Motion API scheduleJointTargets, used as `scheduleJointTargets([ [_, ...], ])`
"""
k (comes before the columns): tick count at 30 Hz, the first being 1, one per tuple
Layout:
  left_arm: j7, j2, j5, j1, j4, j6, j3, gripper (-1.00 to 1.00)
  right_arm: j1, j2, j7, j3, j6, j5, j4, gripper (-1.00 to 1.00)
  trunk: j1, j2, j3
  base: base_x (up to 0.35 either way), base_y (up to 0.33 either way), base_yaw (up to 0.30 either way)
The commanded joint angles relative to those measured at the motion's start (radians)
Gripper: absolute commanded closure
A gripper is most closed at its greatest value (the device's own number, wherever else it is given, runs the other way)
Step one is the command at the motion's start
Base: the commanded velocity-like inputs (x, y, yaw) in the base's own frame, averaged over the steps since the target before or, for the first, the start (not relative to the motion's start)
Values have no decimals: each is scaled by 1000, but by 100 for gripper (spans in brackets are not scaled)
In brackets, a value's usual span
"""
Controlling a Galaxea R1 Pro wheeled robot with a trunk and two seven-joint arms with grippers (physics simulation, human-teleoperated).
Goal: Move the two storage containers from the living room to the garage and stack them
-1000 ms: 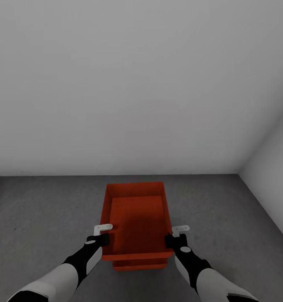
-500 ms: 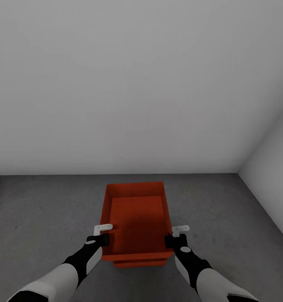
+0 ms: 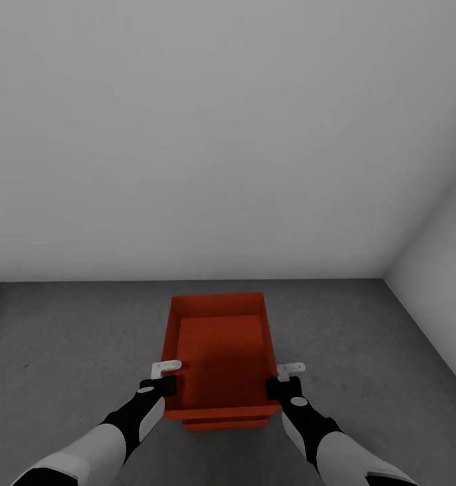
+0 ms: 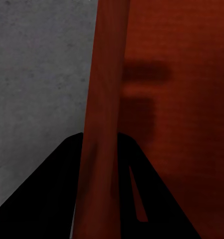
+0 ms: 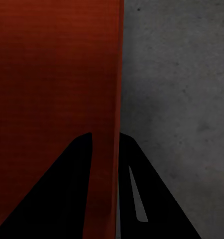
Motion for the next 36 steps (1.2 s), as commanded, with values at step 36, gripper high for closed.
scheduleJointTargets([
  [36, 14, 0, 10, -1, -21, -39, 28, 100, 0, 14, -1, -32, -4, 8, 3, 100, 138, -253, -114, 0, 0, 0],
])
